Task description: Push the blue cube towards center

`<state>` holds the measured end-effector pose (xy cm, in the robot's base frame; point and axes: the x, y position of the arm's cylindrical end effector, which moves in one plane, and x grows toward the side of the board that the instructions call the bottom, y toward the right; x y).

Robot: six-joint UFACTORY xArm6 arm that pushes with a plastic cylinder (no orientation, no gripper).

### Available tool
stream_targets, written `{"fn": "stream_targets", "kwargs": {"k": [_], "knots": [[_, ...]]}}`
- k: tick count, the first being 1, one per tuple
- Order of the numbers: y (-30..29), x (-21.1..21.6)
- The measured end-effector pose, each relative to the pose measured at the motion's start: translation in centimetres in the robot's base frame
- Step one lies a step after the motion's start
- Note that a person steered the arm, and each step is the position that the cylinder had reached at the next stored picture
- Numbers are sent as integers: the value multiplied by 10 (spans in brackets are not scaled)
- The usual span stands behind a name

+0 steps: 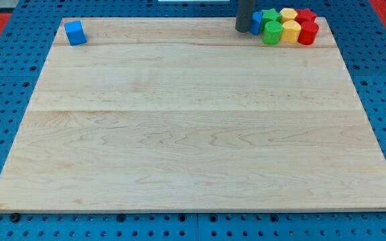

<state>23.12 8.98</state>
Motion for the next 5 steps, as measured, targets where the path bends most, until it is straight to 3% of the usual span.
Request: {"fn": "stream_targets", "kwargs": {"k": [1,3,4,5], "knots": [[-32,53],[-220,124],[-328,126],[-393,108]]}}
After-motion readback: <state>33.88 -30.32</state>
